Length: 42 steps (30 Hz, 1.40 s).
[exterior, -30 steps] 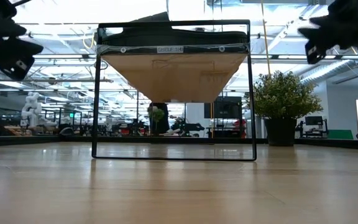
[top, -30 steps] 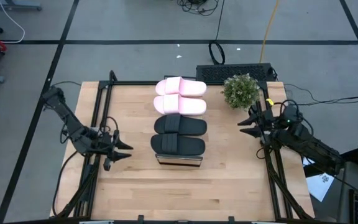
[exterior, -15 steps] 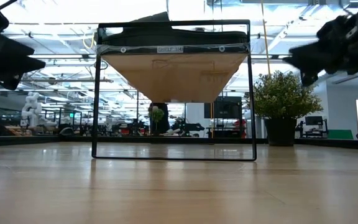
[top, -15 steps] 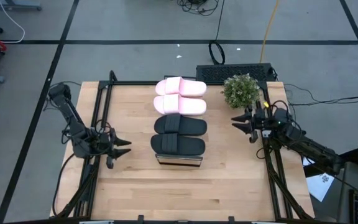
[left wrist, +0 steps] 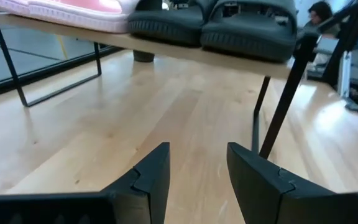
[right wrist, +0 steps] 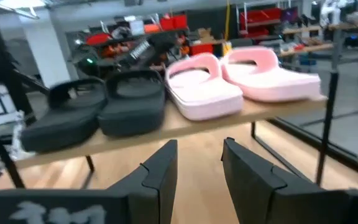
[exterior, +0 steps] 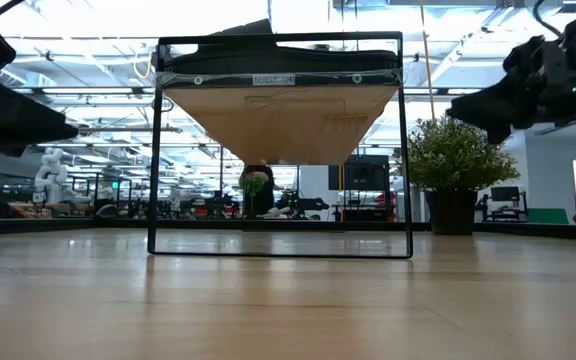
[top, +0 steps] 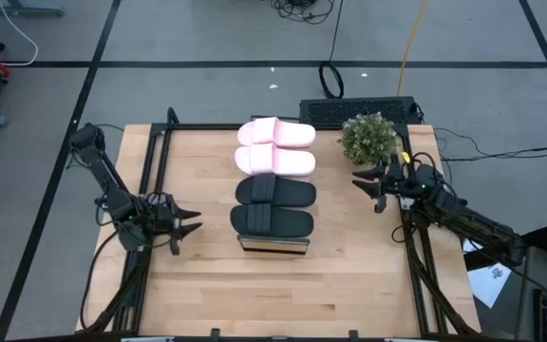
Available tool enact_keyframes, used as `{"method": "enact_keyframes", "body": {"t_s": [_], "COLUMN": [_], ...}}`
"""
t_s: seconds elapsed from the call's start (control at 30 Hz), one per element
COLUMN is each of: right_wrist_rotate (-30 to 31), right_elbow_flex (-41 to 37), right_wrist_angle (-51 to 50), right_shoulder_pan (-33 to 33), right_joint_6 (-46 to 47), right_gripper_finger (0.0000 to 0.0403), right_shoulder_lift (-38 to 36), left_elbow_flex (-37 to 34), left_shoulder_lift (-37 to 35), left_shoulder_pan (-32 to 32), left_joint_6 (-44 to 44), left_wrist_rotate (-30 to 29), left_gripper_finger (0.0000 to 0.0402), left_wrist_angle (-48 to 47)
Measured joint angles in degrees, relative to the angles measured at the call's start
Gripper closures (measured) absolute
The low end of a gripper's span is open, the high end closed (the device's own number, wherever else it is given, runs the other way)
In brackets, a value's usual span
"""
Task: Pick and place slides into the shelf
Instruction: Return to Home Position
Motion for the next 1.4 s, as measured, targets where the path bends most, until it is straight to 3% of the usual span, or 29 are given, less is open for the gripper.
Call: {"method": "enact_keyframes", "body": {"t_s": [0.3, 0.73, 1.13, 1.4], "right_wrist_rotate": [11.5, 11.1, 11.1, 11.1], "right_elbow_flex": [0.0, -0.1, -0.1, -0.1], "right_wrist_angle": [-1.0, 2.8, 4.9, 4.9], "right_shoulder_pan": [0.0, 0.0, 0.0, 0.0], "right_joint_6": [-0.2, 0.7, 0.7, 0.7], "right_gripper_finger": [0.0287, 0.0287, 0.0287, 0.0287], "right_shoulder_lift": [8.6, 9.4, 9.4, 9.4], "left_elbow_flex": [0.0, 0.0, 0.0, 0.0], "left_shoulder_lift": [6.7, 7.2, 7.2, 7.2], "left_shoulder_pan": [0.0, 0.0, 0.0, 0.0], "left_joint_6": [-7.6, -6.4, 2.4, 2.1], "left_wrist_rotate": [0.5, 3.0, 14.4, 15.8], "left_gripper_finger": [0.0247, 0.0247, 0.0247, 0.0247], "left_wrist_angle": [0.0, 1.3, 2.4, 2.6]}}
